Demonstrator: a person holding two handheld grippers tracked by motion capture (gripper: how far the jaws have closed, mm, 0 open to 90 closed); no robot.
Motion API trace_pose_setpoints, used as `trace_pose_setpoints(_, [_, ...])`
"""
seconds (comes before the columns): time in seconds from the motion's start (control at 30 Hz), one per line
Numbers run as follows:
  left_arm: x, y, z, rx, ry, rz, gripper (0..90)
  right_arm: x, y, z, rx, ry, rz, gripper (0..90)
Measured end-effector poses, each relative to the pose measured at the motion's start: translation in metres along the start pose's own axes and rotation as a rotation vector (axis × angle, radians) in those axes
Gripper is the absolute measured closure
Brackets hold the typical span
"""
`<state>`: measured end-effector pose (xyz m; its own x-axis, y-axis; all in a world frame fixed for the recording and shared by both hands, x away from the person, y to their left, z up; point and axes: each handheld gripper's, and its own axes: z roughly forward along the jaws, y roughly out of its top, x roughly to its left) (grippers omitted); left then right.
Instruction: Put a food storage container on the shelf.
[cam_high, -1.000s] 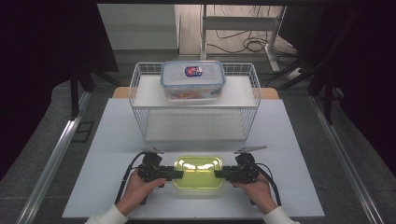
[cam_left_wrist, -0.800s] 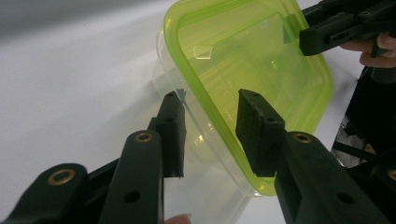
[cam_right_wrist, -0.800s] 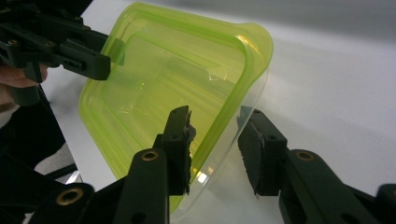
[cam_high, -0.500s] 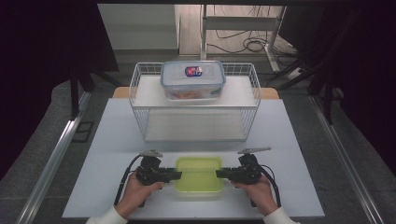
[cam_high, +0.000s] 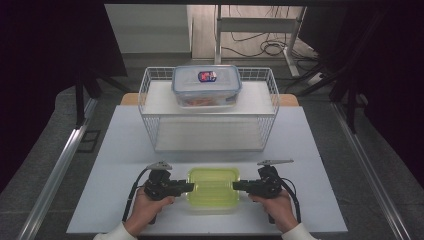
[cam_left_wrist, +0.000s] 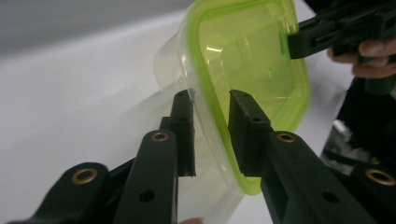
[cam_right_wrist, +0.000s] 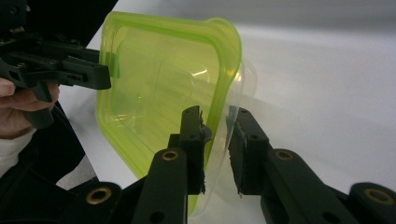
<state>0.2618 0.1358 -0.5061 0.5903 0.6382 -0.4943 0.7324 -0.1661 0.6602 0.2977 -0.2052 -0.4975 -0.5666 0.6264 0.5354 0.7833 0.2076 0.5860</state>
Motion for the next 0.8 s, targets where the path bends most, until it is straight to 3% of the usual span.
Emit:
trace_pose_setpoints(0.33, [-0.002,-0.001,-0.002,-0.009,0.009,0.013,77.0,0.000,0.000,-0.004,-0.020,0.014,0.010,79.6])
trace_pose_setpoints(0.8, [-0.008,0.002,-0.011,-0.049,0.016,0.070,78.7,0.008,0.001,-0.009,-0.046,0.007,-0.045,79.8])
